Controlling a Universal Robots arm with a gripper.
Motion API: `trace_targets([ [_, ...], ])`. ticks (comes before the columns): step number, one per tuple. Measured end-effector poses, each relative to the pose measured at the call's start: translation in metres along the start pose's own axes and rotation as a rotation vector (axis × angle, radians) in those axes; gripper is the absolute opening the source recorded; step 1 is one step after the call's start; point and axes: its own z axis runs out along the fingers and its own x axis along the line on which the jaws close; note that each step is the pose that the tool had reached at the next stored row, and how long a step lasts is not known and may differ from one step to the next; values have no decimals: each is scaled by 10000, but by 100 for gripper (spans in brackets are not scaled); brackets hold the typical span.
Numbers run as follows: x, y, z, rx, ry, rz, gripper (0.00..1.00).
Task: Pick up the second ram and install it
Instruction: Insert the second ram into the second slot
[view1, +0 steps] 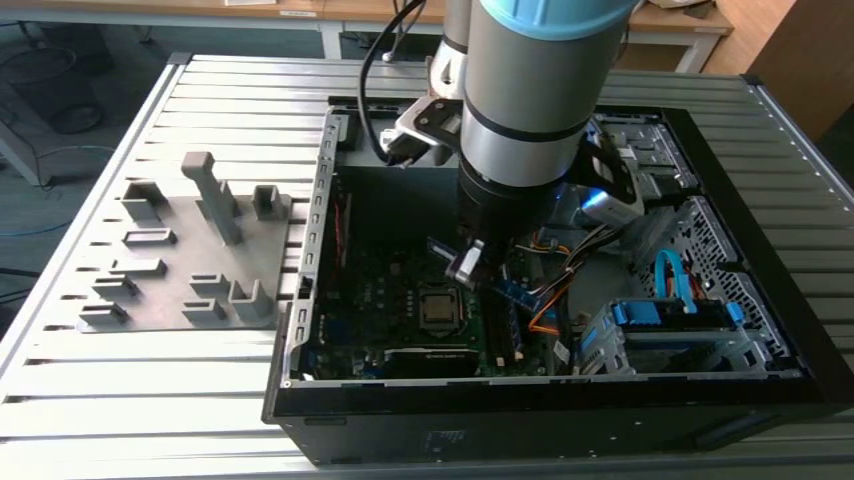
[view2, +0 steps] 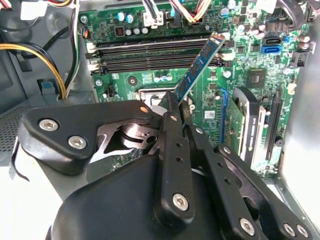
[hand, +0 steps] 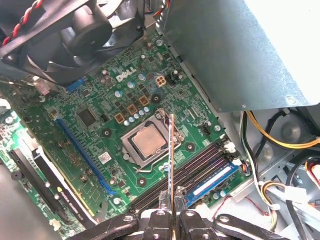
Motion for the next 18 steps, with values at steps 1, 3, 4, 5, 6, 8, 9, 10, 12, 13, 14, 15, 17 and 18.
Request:
trace_targets([
  [1,0,0,0,5,0,48,14],
  [3,0,0,0,14,0,147,14],
  [4,0,0,0,18,0,195,14],
  [5,0,0,0,23,1,241,14],
  [6,0,0,0,27,1,284,14],
  [8,0,0,0,36,1,378,14],
  [9,0,0,0,40,0,423,14],
  [10,0,0,0,45,1,471,14],
  [12,0,0,0,54,0,573,14],
  [13,0,0,0,58,1,618,14],
  [14,0,0,1,63,1,663,14],
  [15,0,0,1,67,1,708,14],
  [17,0,0,1,76,0,805,14],
  [18,0,0,1,80,1,853,14],
])
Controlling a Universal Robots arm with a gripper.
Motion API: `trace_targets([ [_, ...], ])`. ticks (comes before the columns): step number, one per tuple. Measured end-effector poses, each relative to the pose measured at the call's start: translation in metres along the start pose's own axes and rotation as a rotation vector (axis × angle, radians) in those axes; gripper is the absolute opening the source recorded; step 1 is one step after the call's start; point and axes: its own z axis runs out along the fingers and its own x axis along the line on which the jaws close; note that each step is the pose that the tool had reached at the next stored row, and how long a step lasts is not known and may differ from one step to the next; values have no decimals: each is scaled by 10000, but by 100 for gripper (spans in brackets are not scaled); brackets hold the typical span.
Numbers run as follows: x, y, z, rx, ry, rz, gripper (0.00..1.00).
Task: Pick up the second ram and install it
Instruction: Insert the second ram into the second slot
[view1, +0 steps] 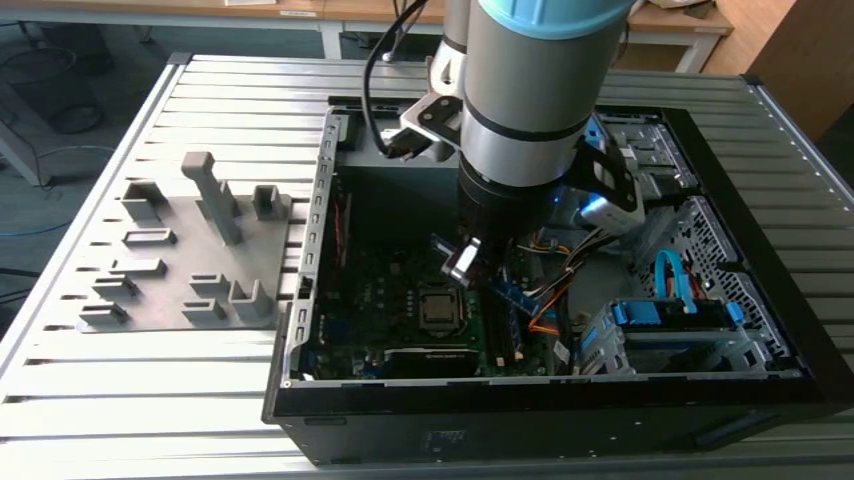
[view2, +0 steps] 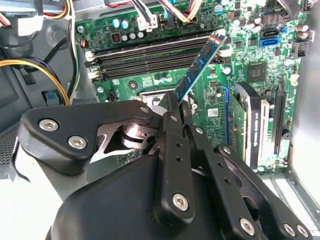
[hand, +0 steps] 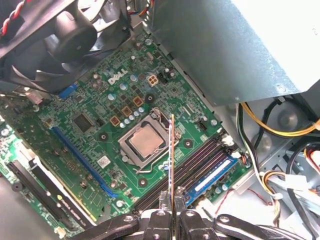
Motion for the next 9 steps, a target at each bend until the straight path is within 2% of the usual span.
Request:
trace_targets([
  [9,0,0,0,63,15,538,14],
])
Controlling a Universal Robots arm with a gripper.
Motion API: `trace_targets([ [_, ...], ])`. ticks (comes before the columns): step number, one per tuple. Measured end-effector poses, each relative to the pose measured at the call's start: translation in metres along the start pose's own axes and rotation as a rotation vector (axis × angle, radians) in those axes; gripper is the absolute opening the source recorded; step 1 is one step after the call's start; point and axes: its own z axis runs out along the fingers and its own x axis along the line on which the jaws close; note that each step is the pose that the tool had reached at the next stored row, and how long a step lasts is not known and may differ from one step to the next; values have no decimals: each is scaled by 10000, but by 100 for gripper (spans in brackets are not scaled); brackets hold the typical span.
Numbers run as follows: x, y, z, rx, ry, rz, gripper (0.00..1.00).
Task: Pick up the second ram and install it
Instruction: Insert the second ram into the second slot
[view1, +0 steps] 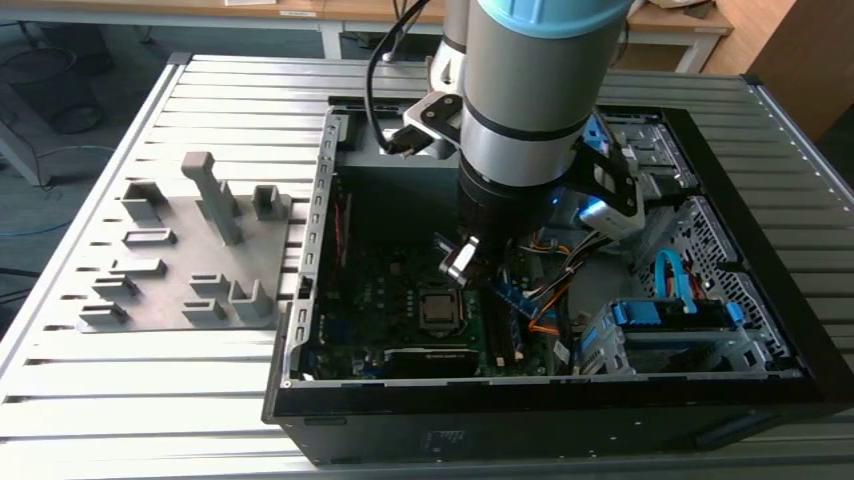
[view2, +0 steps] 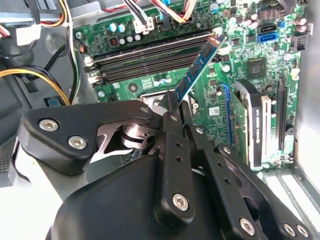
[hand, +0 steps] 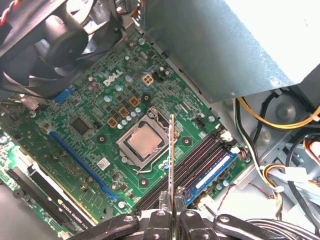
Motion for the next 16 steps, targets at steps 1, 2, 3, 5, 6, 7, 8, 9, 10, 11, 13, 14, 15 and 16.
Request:
trace_targets([
  [1,0,0,0,7,2,59,14],
  [2,0,0,0,24,4,216,14],
  [3,0,0,0,56,15,452,14],
  [5,0,0,0,69,19,547,14],
  [6,0,0,0,75,21,591,14],
  [7,0,0,0,83,25,636,14],
  [8,0,0,0,90,28,682,14],
  [9,0,0,0,96,30,729,14],
  [10,0,0,0,102,32,775,14],
  [11,0,0,0,110,36,819,14],
  [13,0,0,0,126,43,912,14],
  [14,0,0,0,133,46,955,14],
  [15,0,0,0,140,49,998,14],
  [16,0,0,0,148,53,1042,14],
])
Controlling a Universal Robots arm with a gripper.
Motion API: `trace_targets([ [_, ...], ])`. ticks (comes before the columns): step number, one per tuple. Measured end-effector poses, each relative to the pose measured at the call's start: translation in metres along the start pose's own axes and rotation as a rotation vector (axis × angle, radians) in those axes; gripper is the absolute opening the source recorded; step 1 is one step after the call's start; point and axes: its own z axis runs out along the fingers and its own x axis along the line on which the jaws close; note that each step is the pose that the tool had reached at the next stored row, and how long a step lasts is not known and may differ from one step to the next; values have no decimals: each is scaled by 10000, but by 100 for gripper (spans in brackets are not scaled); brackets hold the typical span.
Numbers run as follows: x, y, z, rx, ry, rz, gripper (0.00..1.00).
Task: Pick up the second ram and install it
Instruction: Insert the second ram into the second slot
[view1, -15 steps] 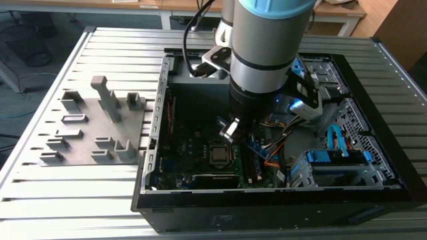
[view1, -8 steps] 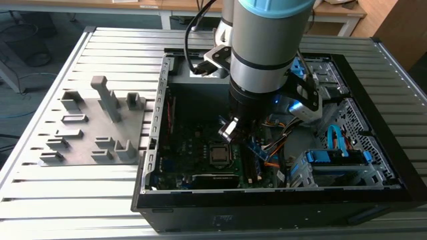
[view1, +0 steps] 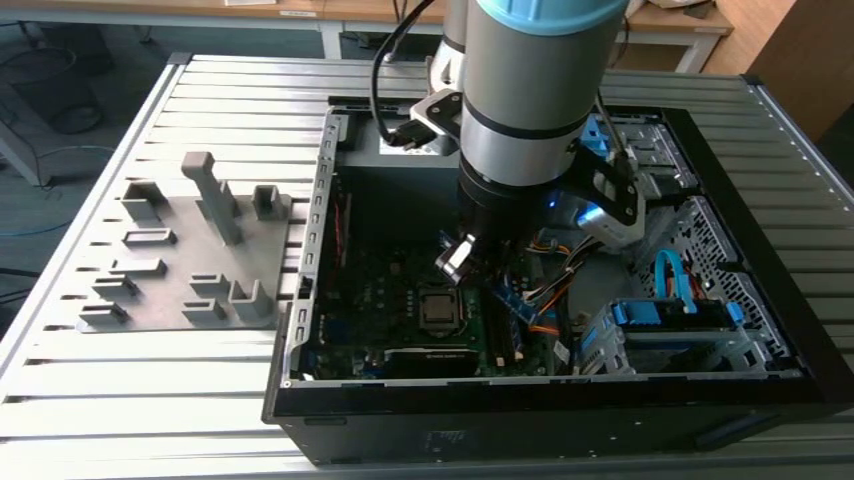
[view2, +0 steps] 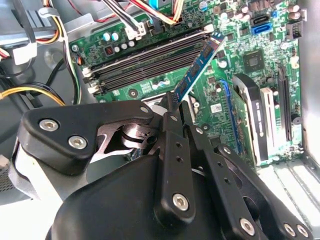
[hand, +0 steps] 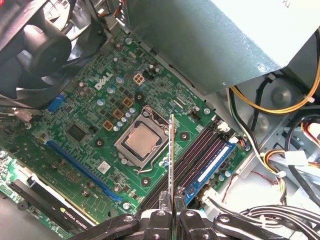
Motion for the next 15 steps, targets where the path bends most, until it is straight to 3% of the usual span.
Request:
trace_targets([
  [15,0,0,0,120,60,594,14],
])
